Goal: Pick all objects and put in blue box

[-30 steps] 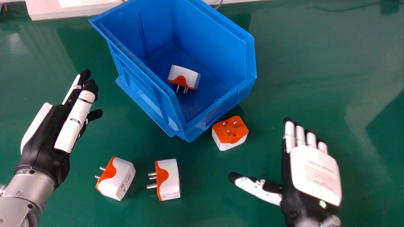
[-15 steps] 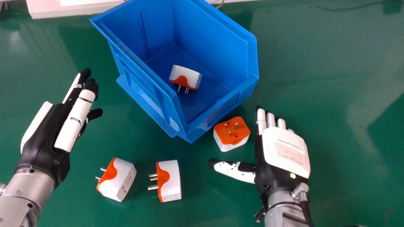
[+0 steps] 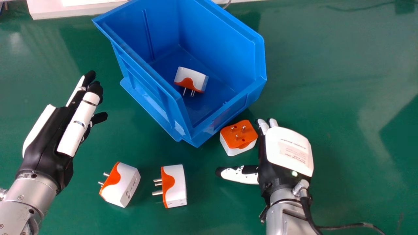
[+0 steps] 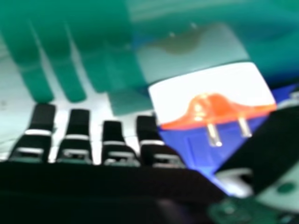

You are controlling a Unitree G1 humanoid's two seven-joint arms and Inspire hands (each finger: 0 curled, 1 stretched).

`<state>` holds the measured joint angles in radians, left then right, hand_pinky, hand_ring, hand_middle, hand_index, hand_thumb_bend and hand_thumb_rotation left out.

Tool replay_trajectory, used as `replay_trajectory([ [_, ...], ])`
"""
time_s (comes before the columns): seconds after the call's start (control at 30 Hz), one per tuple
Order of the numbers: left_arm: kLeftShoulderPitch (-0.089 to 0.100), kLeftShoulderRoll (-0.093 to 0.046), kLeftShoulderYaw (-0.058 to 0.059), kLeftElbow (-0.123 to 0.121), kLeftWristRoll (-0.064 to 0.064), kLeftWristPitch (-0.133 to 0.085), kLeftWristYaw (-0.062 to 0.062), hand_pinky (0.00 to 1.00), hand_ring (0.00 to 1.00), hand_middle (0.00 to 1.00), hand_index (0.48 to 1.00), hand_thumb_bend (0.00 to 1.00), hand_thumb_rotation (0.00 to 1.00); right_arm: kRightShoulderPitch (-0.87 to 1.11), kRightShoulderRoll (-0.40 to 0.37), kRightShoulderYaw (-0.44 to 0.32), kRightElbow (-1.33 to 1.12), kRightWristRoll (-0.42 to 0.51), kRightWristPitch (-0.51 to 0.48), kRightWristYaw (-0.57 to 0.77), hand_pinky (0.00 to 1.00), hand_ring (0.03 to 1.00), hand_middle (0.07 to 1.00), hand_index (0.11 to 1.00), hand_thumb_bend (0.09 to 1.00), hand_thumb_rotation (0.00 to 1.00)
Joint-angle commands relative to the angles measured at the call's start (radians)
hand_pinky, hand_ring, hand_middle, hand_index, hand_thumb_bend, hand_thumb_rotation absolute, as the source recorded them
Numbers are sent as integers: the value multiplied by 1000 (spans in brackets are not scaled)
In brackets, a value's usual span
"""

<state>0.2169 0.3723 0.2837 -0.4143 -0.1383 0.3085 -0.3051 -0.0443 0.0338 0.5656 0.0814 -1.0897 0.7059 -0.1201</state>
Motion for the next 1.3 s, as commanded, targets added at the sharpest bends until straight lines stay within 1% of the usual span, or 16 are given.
replay_trajectory([
  [0.0, -12, 17, 11, -10, -4, -10, -3, 910, 979, 1000, 1000, 420, 1000, -32, 40, -4, 10, 14, 7, -29, 737, 806, 861, 802, 767, 486],
  [0.2, -16, 18, 11, -8, -4, -11, -6, 910, 979, 1000, 1000, 420, 1000, -77, 60, -13, 73, 46, 41, -58, 711, 772, 824, 772, 771, 476],
  [0.5, -19, 17, 10, -1, -6, -16, -9, 909, 978, 1000, 1000, 420, 1000, -156, 63, -15, 131, 87, 100, -51, 709, 771, 822, 774, 773, 480],
  [0.57, -19, 18, 10, -4, -5, -14, -8, 909, 978, 1000, 1000, 419, 1000, -176, 61, -18, 152, 100, 104, -59, 710, 771, 825, 771, 774, 485],
  [0.7, -20, 17, 9, -2, -5, -12, -8, 909, 978, 1000, 1000, 419, 1000, -197, 61, -22, 177, 121, 103, -76, 713, 771, 827, 765, 771, 483],
  [1.0, -18, 15, 8, -14, -6, -3, -5, 909, 978, 1000, 1000, 419, 1000, -210, 60, -22, 203, 153, 92, -103, 717, 770, 831, 766, 769, 478],
  [1.1, -17, 16, 8, -14, -6, -4, -6, 909, 978, 1000, 1000, 419, 1000, -210, 63, -16, 207, 156, 104, -103, 717, 772, 832, 767, 768, 478],
  [1.27, -19, 17, 9, -19, -8, 3, -6, 909, 979, 1000, 1000, 418, 1000, -226, 60, 6, 228, 152, 128, -81, 711, 774, 836, 770, 764, 472],
])
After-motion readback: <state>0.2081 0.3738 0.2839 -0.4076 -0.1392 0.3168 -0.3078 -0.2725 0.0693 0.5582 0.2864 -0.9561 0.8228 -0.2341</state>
